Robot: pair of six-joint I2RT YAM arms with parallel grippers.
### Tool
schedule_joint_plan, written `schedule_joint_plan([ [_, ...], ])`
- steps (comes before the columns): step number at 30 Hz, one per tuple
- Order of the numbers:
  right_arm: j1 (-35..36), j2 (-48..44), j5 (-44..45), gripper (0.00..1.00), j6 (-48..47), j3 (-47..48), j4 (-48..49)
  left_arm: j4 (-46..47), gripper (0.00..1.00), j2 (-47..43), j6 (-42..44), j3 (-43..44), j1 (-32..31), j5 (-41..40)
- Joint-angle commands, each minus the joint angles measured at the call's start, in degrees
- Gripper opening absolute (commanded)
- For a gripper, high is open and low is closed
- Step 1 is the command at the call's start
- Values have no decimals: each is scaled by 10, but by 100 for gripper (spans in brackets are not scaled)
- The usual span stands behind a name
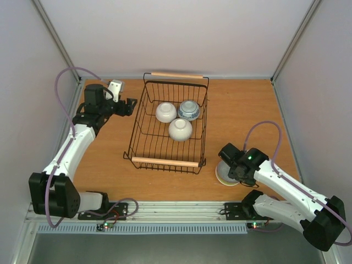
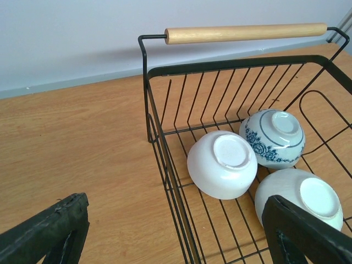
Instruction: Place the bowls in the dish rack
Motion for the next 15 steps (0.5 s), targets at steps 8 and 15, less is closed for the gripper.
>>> schedule_joint_plan([
  [8, 7, 4, -4, 35, 16, -12, 23, 26, 86, 6, -9, -2, 2, 9],
  [15, 7, 4, -1, 22, 13, -6, 18, 26, 86, 6, -10, -2, 3, 9],
])
